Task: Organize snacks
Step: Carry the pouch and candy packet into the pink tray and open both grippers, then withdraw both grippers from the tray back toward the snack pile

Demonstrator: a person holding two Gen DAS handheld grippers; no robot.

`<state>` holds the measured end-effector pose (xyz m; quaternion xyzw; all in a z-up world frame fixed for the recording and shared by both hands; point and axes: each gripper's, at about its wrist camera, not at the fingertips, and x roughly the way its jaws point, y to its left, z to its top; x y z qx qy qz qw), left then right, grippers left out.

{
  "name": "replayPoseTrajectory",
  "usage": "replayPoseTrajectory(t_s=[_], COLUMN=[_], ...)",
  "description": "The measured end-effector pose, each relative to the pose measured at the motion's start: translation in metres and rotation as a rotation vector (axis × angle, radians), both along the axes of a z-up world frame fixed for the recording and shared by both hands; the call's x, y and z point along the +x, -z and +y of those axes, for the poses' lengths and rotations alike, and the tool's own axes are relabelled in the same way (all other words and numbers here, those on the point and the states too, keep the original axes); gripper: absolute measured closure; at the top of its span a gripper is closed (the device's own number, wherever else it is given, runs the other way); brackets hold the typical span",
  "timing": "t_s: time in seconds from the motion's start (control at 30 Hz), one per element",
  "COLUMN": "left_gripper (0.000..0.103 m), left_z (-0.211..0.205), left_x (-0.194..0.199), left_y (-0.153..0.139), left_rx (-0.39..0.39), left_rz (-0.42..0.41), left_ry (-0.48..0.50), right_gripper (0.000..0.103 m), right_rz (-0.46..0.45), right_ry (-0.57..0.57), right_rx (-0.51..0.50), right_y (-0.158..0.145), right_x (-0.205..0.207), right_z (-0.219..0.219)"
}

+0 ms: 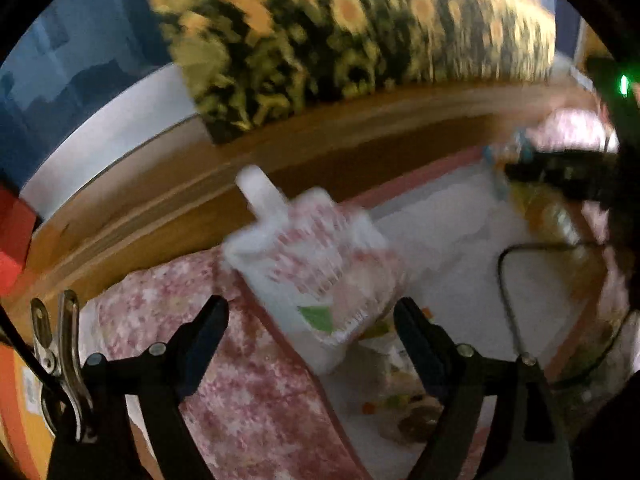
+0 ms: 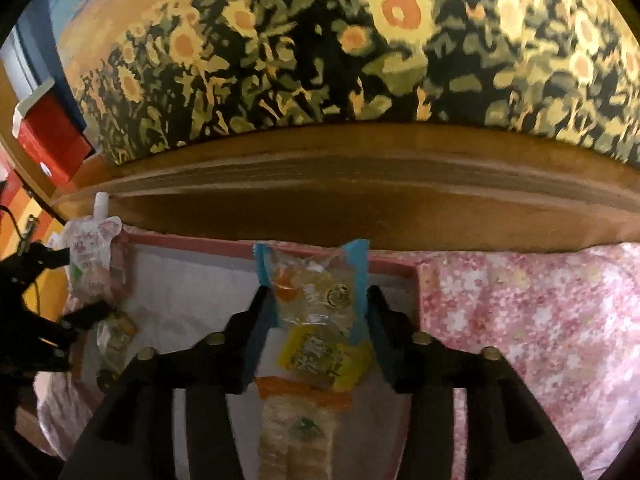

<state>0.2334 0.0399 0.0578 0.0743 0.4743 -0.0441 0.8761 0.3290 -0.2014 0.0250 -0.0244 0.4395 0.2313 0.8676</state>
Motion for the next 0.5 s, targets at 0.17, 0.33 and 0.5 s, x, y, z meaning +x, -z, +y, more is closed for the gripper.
replayPoseTrajectory(t_s=[0.17,0.33,0.5], left_gripper=[0.035,0.071,0.071], left_z=[0.026,0.053,0.037], left_x=[-0.019,-0.031,-0.05], left_y=[-0.024,-0.018,-0.018], left_rx=[-0.164,-0.305,-0.298], left_rz=[-0.102,-0.037,-0.012], left_ry=[-0.107,-0.237,-0.207], right_gripper=[0.028,0.028,0.028], right_rz=[-0.053,-0.107,-0.116], right_ry=[0.002,-0.001,-0.003], right_rx=[0.01,0.005,0.021], right_y=[-0.01,-0.023,-0.033], right_x=[-0.011,-0.028,-0.045], right_z=[0.001,-0.002,-0.009])
